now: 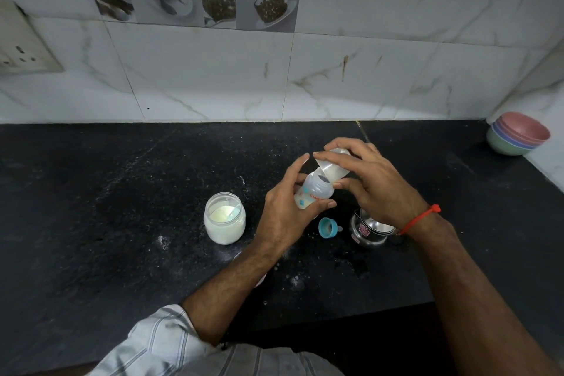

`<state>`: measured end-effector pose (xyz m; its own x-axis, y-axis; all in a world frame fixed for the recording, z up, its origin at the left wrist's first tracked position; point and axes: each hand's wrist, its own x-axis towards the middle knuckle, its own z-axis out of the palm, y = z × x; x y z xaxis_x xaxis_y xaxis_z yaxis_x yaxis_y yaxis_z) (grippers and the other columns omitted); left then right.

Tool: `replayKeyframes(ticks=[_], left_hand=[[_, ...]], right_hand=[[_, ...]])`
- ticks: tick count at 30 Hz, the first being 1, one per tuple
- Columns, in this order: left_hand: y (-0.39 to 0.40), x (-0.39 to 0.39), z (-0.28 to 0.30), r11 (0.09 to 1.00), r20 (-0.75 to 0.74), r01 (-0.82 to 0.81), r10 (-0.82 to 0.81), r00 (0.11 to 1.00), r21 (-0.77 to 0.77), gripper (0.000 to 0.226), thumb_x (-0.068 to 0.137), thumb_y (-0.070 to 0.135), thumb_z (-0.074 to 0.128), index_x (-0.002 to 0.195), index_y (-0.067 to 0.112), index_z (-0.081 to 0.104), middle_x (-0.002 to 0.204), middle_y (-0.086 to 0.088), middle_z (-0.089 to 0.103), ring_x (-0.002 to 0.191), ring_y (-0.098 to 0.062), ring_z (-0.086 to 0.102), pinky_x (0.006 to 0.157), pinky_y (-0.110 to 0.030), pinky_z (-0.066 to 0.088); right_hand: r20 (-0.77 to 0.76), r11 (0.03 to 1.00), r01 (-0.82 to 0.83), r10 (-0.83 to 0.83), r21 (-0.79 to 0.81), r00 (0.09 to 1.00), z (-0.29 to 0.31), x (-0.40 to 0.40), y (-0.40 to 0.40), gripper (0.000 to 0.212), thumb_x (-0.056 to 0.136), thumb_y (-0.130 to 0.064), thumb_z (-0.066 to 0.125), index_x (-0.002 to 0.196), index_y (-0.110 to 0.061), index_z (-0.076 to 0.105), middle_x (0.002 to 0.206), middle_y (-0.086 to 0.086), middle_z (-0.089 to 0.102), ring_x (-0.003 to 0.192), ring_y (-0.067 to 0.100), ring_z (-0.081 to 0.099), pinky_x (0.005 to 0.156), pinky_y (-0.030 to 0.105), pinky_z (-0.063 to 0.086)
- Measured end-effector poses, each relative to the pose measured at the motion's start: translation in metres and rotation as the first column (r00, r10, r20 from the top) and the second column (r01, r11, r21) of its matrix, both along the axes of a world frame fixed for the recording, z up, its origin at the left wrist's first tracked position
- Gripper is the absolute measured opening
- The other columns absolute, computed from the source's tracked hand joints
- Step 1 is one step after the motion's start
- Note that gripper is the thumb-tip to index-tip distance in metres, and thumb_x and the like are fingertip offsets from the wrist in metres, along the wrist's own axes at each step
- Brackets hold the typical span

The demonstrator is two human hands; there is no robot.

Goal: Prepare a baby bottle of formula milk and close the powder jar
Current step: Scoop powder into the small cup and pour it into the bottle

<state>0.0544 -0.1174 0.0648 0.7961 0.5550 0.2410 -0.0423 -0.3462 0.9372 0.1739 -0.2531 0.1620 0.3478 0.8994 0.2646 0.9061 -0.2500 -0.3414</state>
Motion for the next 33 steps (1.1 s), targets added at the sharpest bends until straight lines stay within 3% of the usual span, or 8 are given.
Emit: replayKeyframes(ticks=[2, 8, 12, 16, 26, 33], left_hand=[[0.0011, 0.0009, -0.0006, 1.0, 0.004, 0.001, -0.001, 1.0, 0.004, 0.093, 0.074, 0.037, 0.092, 0.153, 0.032, 0.042, 0.119, 0.011, 0.069, 0.103, 0.002, 0.066, 0.085, -0.01, 0.053], [0.004, 0.0034, -0.0022, 0.998, 0.026, 0.001, -0.003, 1.0, 0.069, 0.071, 0.077, 0.039, 0.09, 0.139, 0.032, 0.058, 0.127, 0.01, 0.069, 0.112, -0.005, 0.065, 0.091, -0.018, 0.054], [0.0024, 0.0037, -0.0001, 0.997, 0.02, -0.006, 0.004, 1.0, 0.076, 0.067, 0.076, 0.037, 0.09, 0.136, 0.031, 0.06, 0.124, 0.013, 0.068, 0.108, 0.003, 0.062, 0.087, -0.008, 0.049], [0.0023, 0.0045, 0.0001, 0.998, 0.01, -0.014, 0.014, 1.0, 0.059, 0.071, 0.075, 0.035, 0.091, 0.137, 0.027, 0.058, 0.119, 0.016, 0.066, 0.102, 0.012, 0.06, 0.084, -0.004, 0.047], [0.0027, 0.0054, 0.0006, 0.998, -0.015, -0.015, 0.016, 1.0, 0.055, 0.075, 0.074, 0.039, 0.092, 0.138, 0.026, 0.055, 0.124, 0.011, 0.069, 0.106, 0.003, 0.063, 0.086, -0.006, 0.049], [0.0033, 0.0044, 0.0015, 0.999, -0.002, -0.024, 0.024, 1.0, 0.038, 0.077, 0.073, 0.039, 0.092, 0.139, 0.027, 0.054, 0.122, 0.011, 0.07, 0.106, -0.002, 0.066, 0.086, -0.011, 0.053]], right_hand=[[0.002, 0.999, 0.004, -0.004, 0.035, 1.0, 0.0005, 0.0008, -0.0005, 0.062, 0.088, 0.002, 0.072, 0.142, -0.025, 0.058, 0.145, 0.002, 0.05, 0.124, 0.017, 0.042, 0.104, 0.028, 0.035], [-0.004, 0.999, 0.005, -0.005, 0.049, 1.0, -0.0021, 0.0036, -0.0002, 0.062, 0.086, 0.003, 0.073, 0.14, -0.025, 0.06, 0.143, 0.002, 0.051, 0.123, 0.016, 0.043, 0.101, 0.019, 0.031], [-0.008, 0.999, 0.011, -0.011, 0.051, 1.0, -0.0031, 0.0045, -0.0001, 0.062, 0.087, 0.003, 0.072, 0.14, -0.026, 0.06, 0.144, 0.0, 0.051, 0.125, 0.016, 0.044, 0.101, 0.017, 0.031], [-0.003, 0.995, 0.01, -0.009, 0.102, 1.0, -0.0047, 0.0033, -0.0006, 0.062, 0.085, 0.004, 0.074, 0.137, -0.027, 0.062, 0.142, 0.0, 0.052, 0.125, 0.017, 0.046, 0.102, 0.028, 0.041], [0.01, 0.988, 0.035, -0.037, 0.152, 0.999, -0.0073, 0.0047, -0.0034, 0.059, 0.08, 0.002, 0.08, 0.13, -0.026, 0.066, 0.136, -0.003, 0.055, 0.125, 0.015, 0.05, 0.1, 0.012, 0.037], [0.04, 0.973, 0.025, -0.035, 0.23, 0.999, -0.0081, 0.0003, -0.0031, 0.054, 0.079, 0.003, 0.081, 0.126, -0.022, 0.069, 0.131, -0.001, 0.057, 0.122, 0.021, 0.054, 0.103, 0.015, 0.042]])
